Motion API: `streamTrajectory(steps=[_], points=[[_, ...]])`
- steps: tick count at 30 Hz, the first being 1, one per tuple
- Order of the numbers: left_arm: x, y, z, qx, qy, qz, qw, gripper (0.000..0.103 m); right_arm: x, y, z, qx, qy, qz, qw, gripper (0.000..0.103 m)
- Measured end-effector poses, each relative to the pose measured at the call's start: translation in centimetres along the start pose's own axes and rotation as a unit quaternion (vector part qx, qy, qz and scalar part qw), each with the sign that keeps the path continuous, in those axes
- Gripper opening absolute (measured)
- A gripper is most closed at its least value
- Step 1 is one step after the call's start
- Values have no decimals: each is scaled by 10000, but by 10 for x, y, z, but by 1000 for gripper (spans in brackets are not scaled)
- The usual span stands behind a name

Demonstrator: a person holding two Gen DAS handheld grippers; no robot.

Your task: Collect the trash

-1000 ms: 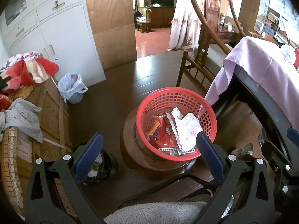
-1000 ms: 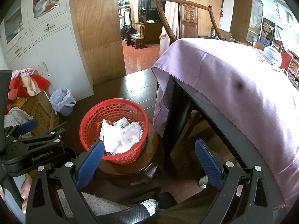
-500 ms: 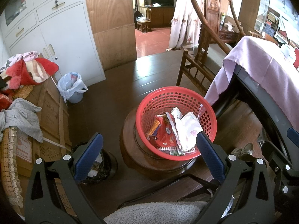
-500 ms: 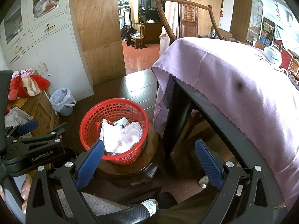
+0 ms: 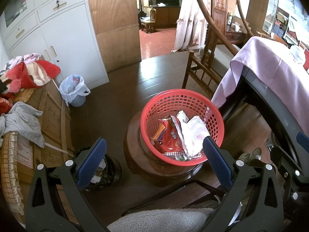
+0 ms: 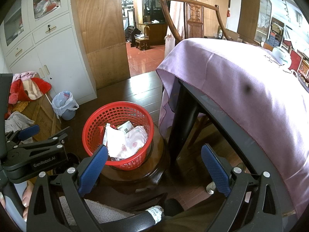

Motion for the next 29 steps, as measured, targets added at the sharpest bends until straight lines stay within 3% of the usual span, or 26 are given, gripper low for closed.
streamTrajectory(steps=[29], points=[[0,1,-5,-75,-13,31,10000,96,0,-1,0,4,1,6,10000,96]])
Point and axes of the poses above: each gripper's, at about its wrist camera, not at the fingertips, and x roughly the way its jaws point, y to its left, z to its top, the point moved 8 cm from there along x, roughly the way its jaws point, and after that the axes turned 2 degrees about x, right-handed, at the moved point
